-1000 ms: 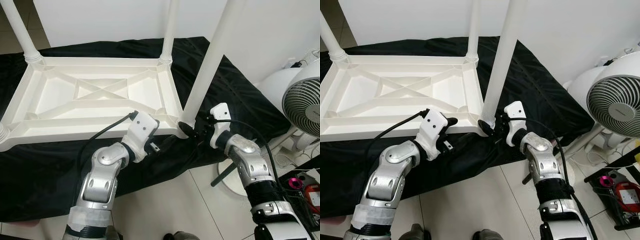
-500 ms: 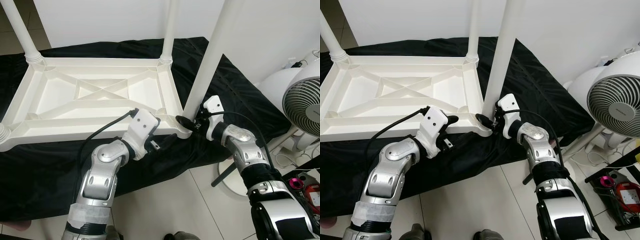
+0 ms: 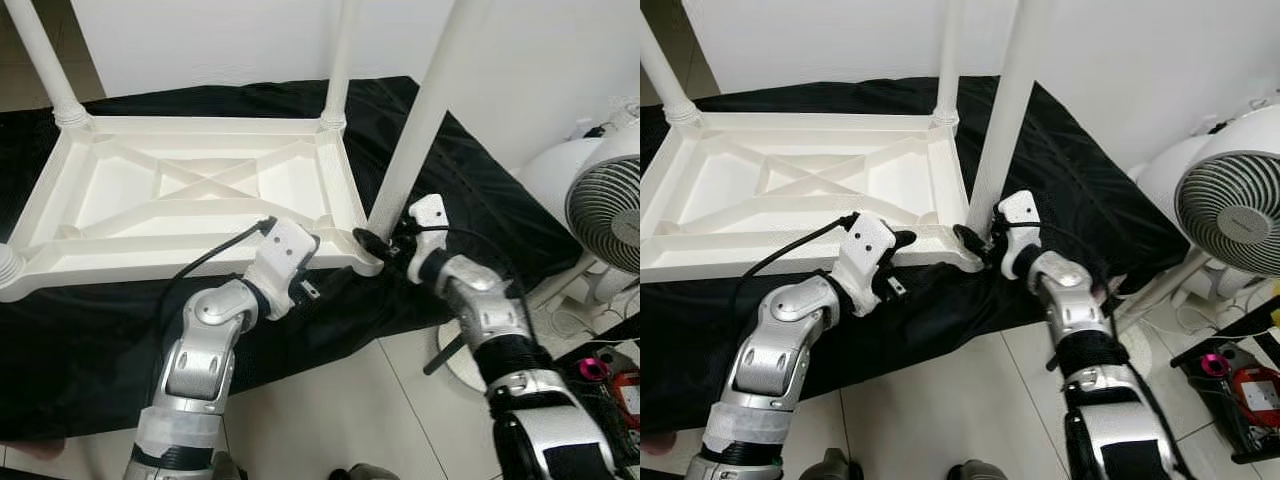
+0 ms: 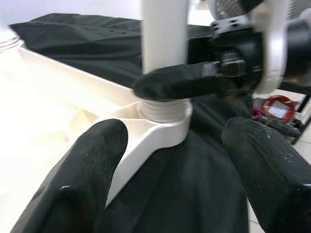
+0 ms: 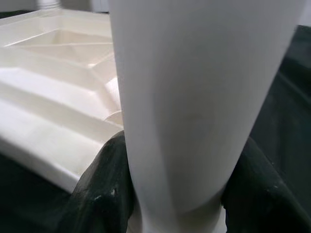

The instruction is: Building children table

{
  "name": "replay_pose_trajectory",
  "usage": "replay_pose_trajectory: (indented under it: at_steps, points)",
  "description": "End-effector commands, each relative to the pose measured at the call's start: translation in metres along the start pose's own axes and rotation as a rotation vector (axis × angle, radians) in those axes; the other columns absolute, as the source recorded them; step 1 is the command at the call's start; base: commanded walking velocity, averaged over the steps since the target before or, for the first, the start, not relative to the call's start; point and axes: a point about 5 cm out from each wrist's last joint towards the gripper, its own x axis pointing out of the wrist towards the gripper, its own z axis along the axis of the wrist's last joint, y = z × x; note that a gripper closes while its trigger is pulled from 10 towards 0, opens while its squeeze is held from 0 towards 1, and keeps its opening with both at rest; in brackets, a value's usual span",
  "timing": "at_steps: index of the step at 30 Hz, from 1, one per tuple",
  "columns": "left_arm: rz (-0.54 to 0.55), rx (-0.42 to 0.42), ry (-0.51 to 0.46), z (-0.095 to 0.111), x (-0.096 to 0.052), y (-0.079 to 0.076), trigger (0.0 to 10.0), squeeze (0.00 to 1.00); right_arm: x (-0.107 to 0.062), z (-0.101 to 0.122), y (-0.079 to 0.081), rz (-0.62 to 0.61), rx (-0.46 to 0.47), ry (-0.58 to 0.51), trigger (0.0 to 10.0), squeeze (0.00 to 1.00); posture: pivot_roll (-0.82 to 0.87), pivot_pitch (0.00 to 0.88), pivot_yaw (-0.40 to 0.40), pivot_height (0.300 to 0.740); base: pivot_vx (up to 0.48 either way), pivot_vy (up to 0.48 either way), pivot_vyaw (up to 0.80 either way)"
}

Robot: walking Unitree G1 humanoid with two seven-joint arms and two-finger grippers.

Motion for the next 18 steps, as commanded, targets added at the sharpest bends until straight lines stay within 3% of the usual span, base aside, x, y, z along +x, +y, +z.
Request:
replay_pose_trajectory:
  at_steps: [1, 3, 5, 6, 9, 13, 14, 18]
  points:
    - [0.14, -0.009, 0.02, -0.004, 0.001, 0.004, 10.0, 0.0, -0.005, -0.016, 0.001, -0.102, 0.054, 0.065, 10.0, 0.0, -0.07, 0.056, -0.035, 0.74, 0.0, 0.0, 0.0]
    - [0.14, -0.009, 0.02, -0.004, 0.001, 0.004, 10.0, 0.0, -0.005, -0.016, 0.001, -0.102, 0.054, 0.065, 10.0, 0.0, -0.07, 0.056, -0.035, 0.74, 0.0, 0.0, 0.0]
    - [0.138, -0.01, 0.024, -0.005, 0.0, 0.002, 10.0, 0.0, -0.003, -0.018, 0.008, -0.274, 0.105, 0.071, 10.0, 0.0, -0.07, 0.054, -0.041, 0.74, 0.0, 0.0, 0.0]
    - [0.138, -0.01, 0.024, -0.005, 0.0, 0.002, 10.0, 0.0, -0.003, -0.018, 0.008, -0.274, 0.105, 0.071, 10.0, 0.0, -0.07, 0.054, -0.041, 0.74, 0.0, 0.0, 0.0]
    - [0.139, -0.012, 0.026, -0.006, -0.001, 0.001, 10.0, 0.0, -0.002, -0.018, 0.02, -0.423, 0.118, 0.064, 10.0, 0.0, -0.06, 0.05, -0.051, 0.74, 0.0, 0.0, 0.0]
    - [0.144, -0.008, 0.026, -0.006, -0.001, 0.002, 10.0, 0.0, 0.0, -0.02, 0.032, -0.494, 0.145, 0.06, 10.0, 0.0, -0.05, 0.044, -0.053, 0.74, 0.0, 0.0, 0.0]
    - [0.147, -0.007, 0.025, -0.006, -0.001, 0.002, 10.0, 0.0, 0.003, -0.022, 0.043, -0.525, 0.182, 0.068, 10.0, 0.0, -0.05, 0.039, -0.052, 0.74, 0.0, 0.0, 0.0]
    - [0.147, -0.007, 0.025, -0.006, -0.001, 0.002, 10.0, 0.0, 0.005, -0.021, 0.049, -0.514, 0.197, 0.073, 10.0, 0.0, -0.05, 0.036, -0.051, 0.74, 0.0, 0.0, 0.0]
